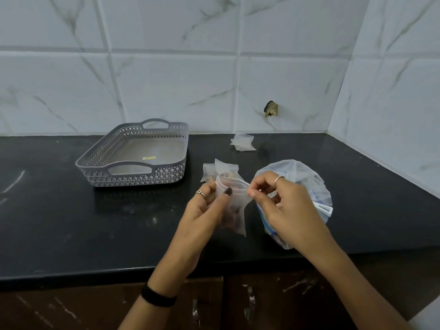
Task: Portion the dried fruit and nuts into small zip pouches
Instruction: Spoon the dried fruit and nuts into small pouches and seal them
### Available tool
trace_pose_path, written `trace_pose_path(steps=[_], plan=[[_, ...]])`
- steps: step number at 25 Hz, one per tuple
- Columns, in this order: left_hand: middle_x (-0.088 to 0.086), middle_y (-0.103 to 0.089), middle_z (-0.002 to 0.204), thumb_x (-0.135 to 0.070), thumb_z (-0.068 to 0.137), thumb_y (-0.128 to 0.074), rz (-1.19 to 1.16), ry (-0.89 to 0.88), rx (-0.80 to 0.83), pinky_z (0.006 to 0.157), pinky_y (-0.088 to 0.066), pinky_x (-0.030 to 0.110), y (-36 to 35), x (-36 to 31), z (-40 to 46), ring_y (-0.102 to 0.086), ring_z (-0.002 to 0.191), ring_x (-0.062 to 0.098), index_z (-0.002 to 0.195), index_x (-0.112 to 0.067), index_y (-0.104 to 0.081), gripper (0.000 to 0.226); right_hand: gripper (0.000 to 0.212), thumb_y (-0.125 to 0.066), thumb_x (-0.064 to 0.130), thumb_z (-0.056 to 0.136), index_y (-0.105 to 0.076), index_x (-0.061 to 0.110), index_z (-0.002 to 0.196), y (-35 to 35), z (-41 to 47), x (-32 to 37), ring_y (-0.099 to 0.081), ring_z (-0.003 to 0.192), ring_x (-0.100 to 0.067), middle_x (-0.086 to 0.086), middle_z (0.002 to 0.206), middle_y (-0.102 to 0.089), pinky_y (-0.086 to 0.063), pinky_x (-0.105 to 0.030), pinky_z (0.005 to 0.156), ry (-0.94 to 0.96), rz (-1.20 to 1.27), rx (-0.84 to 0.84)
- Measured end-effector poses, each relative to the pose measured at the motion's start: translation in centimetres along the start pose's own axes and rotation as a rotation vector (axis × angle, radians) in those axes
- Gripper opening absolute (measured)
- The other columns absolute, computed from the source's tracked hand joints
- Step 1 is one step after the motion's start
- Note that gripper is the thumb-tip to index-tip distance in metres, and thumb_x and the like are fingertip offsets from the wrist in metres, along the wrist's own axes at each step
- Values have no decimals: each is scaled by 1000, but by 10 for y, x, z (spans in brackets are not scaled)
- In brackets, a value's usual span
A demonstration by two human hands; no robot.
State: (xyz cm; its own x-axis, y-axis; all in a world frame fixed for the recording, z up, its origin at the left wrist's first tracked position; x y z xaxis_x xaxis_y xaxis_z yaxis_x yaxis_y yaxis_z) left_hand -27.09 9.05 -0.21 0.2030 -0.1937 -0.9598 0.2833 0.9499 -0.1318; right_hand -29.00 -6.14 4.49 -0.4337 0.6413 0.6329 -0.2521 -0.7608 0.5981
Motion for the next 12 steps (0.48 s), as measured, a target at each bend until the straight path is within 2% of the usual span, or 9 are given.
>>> trace_pose_path(steps=[2, 6, 9, 10, 12], plan=[[1, -72, 91, -30, 85, -55, 17, -42, -32, 64, -58, 27, 3, -6, 0, -69, 82, 15, 108, -12, -63, 31, 14, -60, 19, 90, -59, 31, 83, 5, 1, 0, -57, 86, 2, 17, 81, -62, -45, -8, 70, -13, 92, 50], [2, -72, 86, -26, 79, -61, 26, -137, -106, 73, -57, 32, 8, -12, 3, -68, 84, 17, 87, -16, -71, 16, 8, -59, 21, 90, -62, 26, 86, 16, 2, -3, -59, 87, -4, 11, 88, -65, -49, -20, 75, 4, 87, 166], [-1, -73, 79, -21, 77, -65, 74, -208, -160, 69, -55, 22, 2, -16, 3, -68, 79, 11, 81, -16, -72, 9, 9, -59, 17, 91, -64, 17, 84, 22, -4, 1, -61, 87, -6, -1, 93, -66, -51, -22, 78, -33, 382, 356], [-1, -73, 78, -17, 79, -65, 82, -213, -172, 68, -54, 20, -1, -17, 3, -68, 77, 9, 81, -15, -72, 7, 9, -59, 15, 91, -64, 15, 84, 24, -5, 1, -60, 85, -6, -2, 91, -66, -51, -21, 77, -59, 436, 368], [1, -73, 79, -12, 83, -64, 68, -185, -190, 66, -55, 21, -5, -15, 3, -68, 77, 10, 82, -13, -72, 8, 9, -58, 14, 91, -64, 16, 84, 27, -4, -5, -60, 82, -5, 2, 87, -65, -50, -22, 76, -78, 349, 284]])
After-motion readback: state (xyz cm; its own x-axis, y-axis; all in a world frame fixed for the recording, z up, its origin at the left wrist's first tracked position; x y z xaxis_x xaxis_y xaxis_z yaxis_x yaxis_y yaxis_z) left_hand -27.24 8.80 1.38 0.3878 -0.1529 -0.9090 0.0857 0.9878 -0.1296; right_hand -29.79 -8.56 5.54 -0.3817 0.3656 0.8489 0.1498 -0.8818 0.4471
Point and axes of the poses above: each hand's wrist, its own z-axis towards the middle knuckle, its own y-axis out of the back of the hand, x = y × z, the point moved 4 cm from there along z, towards the middle knuckle
